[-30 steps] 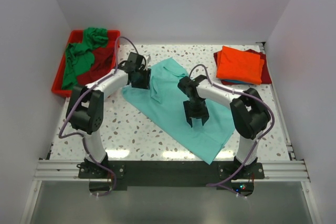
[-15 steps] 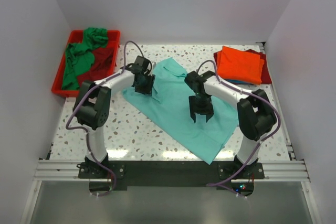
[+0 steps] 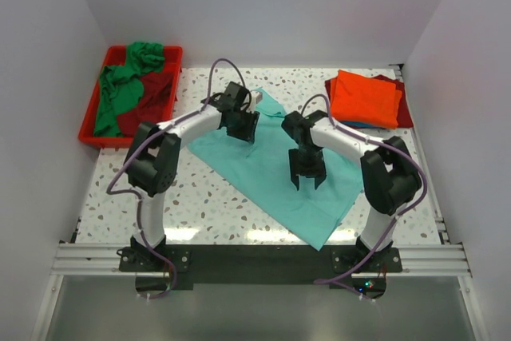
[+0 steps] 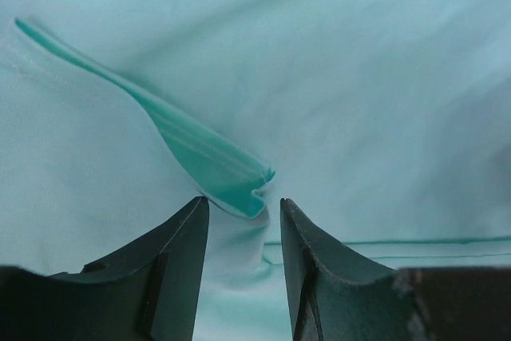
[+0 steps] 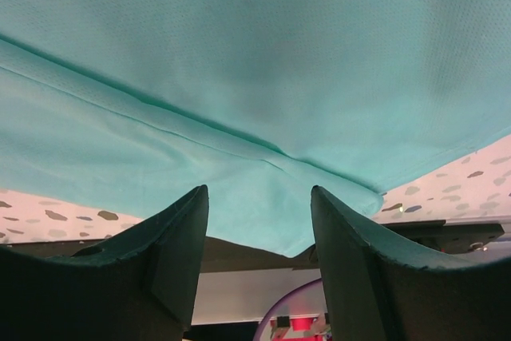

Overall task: Fold and stack the t-shirts
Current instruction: Fold the tshirt

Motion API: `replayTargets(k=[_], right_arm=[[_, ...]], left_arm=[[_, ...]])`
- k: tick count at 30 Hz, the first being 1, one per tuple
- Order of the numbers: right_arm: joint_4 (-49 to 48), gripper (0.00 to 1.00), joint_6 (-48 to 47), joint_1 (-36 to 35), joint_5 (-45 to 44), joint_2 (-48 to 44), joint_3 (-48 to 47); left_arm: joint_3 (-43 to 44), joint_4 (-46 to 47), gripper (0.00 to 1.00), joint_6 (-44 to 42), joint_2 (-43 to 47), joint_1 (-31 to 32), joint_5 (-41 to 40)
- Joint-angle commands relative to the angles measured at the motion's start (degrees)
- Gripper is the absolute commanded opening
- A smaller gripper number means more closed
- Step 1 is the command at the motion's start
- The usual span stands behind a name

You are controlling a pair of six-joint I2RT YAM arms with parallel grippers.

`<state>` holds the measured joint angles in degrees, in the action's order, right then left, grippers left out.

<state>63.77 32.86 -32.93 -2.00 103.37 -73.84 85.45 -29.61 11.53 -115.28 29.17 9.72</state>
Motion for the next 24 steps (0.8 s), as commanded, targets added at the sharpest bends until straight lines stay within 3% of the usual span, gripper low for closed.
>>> replayTargets(k=[1, 8, 13, 18, 24], right_arm=[[0.7, 0.58, 1.4, 0.1, -0.5, -3.3, 0.5], [0.8, 0.59, 3.4, 2.7, -2.4, -6.9, 2.3], [-2.4, 0.6, 3.8, 6.8, 0.0, -10.6, 6.5], [-5.5, 0.61, 2.7, 7.2, 0.1, -8.5, 7.7], [-8.8, 0.6, 2.5, 7.2, 1.2, -5.0, 9.2]], left_arm=[[2.9, 2.8, 0.46, 1.4, -1.8, -0.3, 6.8], [5.8, 6.7, 0.47, 4.8, -1.1, -1.7, 11.8], [4.1, 8.5, 0.47, 8.4, 0.4, -8.4, 10.9], [-0.9, 12.0, 0.47, 8.3, 0.7, -12.8, 10.9], [-5.2, 12.5, 0.46, 7.6, 0.8, -13.8, 9.3]])
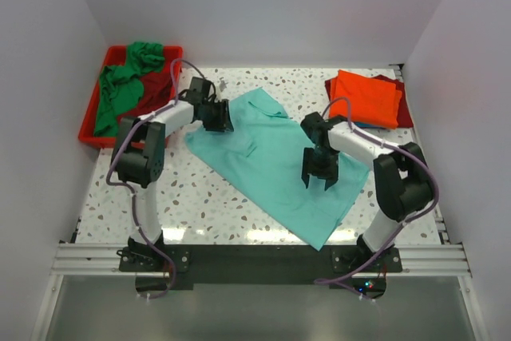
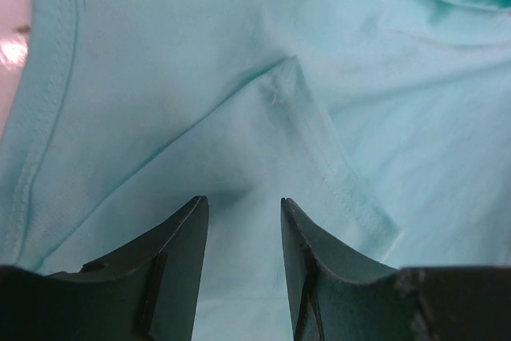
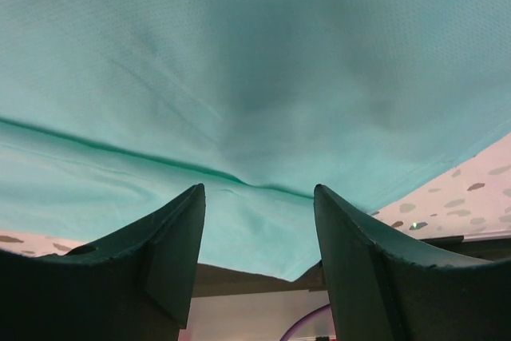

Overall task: Fold and stack the t-shirts
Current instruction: Fold the tshirt

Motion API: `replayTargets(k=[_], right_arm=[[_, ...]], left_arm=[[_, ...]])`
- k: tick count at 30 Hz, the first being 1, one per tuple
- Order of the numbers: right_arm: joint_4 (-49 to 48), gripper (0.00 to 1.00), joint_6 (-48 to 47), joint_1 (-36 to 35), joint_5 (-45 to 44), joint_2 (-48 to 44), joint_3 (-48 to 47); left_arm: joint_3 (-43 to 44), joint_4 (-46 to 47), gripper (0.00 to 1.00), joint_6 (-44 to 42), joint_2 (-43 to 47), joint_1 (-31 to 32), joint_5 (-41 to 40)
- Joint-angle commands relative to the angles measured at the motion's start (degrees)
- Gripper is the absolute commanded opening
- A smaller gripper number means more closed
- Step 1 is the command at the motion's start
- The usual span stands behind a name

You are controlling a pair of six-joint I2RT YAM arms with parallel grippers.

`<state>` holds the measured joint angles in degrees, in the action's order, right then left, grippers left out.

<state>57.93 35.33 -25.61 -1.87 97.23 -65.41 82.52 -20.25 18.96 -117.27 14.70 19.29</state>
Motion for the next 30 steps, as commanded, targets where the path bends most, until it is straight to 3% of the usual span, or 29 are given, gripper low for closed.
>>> replayTargets(k=[1, 9, 21, 27, 30], right_arm=[[-3.3, 0.6, -0.1, -0.1, 1.3, 1.4, 1.6], [-6.2, 0.6, -1.0, -0.2, 1.8, 5.4, 4.0], [-4.1, 0.59, -1.9, -1.3, 3.6, 3.7, 5.1], [0.7, 0.6, 1.4, -0.6, 3.0, -0.2, -3.6], [2.4, 0.6, 1.8, 4.1, 2.3, -0.9, -8.8]], left_arm=[[-2.9, 3.2, 0.46, 0.0, 2.9, 0.6, -0.7], [-9.5, 2.1, 0.45, -1.6, 3.9, -0.4, -4.9], [-18.4, -0.1, 0.45, -2.4, 11.5, -0.5, -8.7], [-14.5, -1.2, 0.45, -1.9, 13.1, -0.5, -8.5], [-8.9, -2.3, 0.46, -1.3, 12.2, -0.5, -7.3]])
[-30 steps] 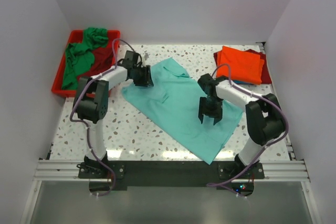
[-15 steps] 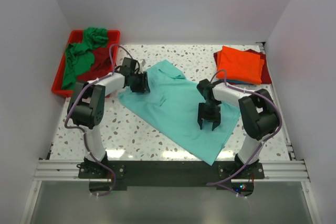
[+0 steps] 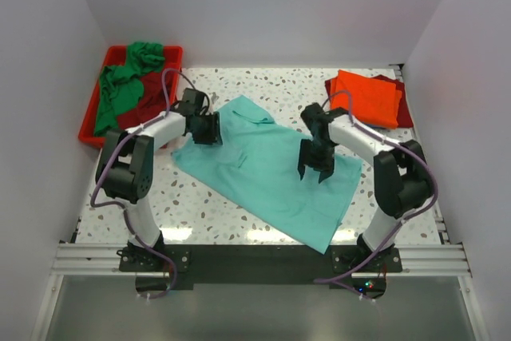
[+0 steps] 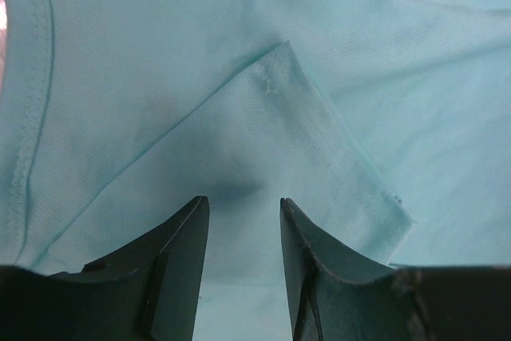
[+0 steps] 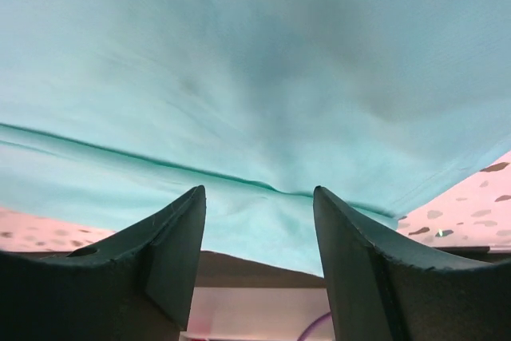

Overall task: Fold and stack the t-shirts
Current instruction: Fold the tshirt

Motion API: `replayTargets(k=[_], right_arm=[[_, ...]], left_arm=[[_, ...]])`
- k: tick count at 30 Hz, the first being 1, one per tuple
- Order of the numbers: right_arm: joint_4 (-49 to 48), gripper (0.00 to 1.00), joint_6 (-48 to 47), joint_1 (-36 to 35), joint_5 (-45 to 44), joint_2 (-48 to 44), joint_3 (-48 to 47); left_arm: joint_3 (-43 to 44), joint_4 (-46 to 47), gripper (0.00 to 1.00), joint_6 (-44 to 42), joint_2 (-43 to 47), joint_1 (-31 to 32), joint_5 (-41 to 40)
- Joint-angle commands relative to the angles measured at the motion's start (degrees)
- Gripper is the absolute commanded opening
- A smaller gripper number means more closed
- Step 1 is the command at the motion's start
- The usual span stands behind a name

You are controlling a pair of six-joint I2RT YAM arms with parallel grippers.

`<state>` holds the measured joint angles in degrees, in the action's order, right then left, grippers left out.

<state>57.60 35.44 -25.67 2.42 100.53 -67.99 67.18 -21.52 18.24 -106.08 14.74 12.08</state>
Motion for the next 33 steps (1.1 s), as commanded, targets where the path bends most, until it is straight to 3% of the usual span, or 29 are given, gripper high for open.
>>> replayTargets(k=[1, 9, 15, 24, 33], right_arm=[[3.0, 0.6, 1.3, 5.4, -2.2, -4.3, -6.8], [2.9, 0.59, -4.2, 20.2, -8.7, -6.0, -6.6], [-2.7, 0.59, -4.9, 32.4, -7.2, -7.1, -2.6], [-9.4, 0.58, -2.1, 36.5, -4.9, -5.9, 0.7], [-16.1, 0.5, -0.8, 37.8, -1.3, -3.1, 5.2]], left_arm=[[8.0, -1.2, 0.46, -0.4, 0.8, -0.5, 0.4], [24.1, -1.1, 0.47, 1.2, -7.1, -0.5, 2.2], [33.2, 0.1, 0.49, 1.3, -15.5, -0.5, 7.3], [36.4, 2.1, 0.5, 3.4, -22.1, -0.5, 10.9], [36.5, 3.7, 0.5, 2.9, -24.3, -0.5, 11.0]])
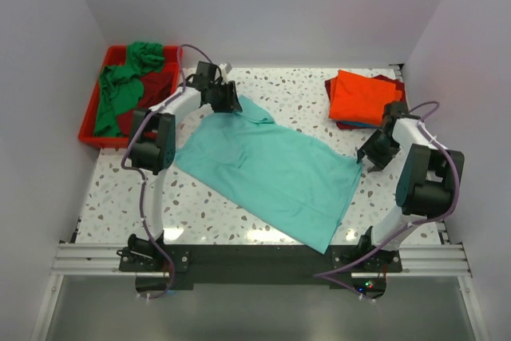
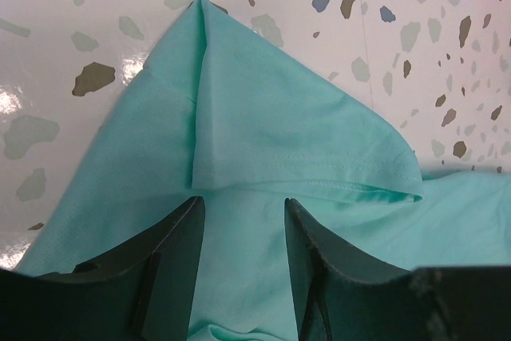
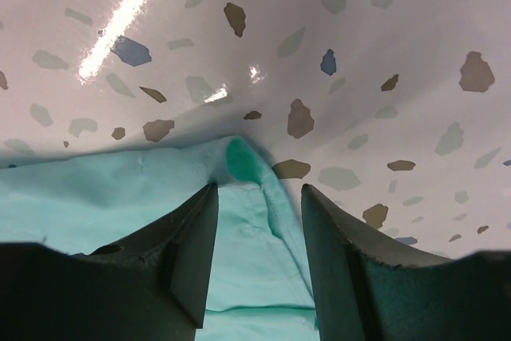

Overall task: Fold and stack the t-shirts
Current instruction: Fold the tshirt

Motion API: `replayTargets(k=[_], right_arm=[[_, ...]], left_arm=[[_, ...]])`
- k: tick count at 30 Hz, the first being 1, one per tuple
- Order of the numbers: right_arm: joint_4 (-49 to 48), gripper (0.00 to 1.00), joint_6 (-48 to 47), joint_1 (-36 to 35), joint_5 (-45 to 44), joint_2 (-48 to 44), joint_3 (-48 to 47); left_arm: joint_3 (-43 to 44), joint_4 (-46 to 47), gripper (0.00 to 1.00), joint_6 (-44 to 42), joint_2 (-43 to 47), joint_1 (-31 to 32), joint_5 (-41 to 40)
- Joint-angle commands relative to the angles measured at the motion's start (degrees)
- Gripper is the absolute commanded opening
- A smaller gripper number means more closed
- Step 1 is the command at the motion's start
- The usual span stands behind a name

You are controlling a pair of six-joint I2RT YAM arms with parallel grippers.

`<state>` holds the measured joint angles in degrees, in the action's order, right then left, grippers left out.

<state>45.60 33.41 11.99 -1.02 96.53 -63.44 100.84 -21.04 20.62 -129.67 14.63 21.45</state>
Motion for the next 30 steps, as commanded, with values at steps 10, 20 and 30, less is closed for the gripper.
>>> replayTargets(k=[10, 20, 30], right_arm=[[-5.4, 0.48, 2.0, 0.8, 4.4, 2.5, -2.0], [-5.8, 0.48, 1.6, 0.9, 5.8, 3.3, -1.2], [-6.3, 0.47, 1.9, 1.9, 6.0, 3.3, -1.5]], left_arm=[[3.3, 4.4, 0.51, 1.2, -2.2, -0.4, 1.6], [5.1, 4.0, 0.52, 1.4, -3.0, -0.3, -4.7], [4.9, 4.4, 0.52, 1.7, -4.1, 0.2, -4.1]])
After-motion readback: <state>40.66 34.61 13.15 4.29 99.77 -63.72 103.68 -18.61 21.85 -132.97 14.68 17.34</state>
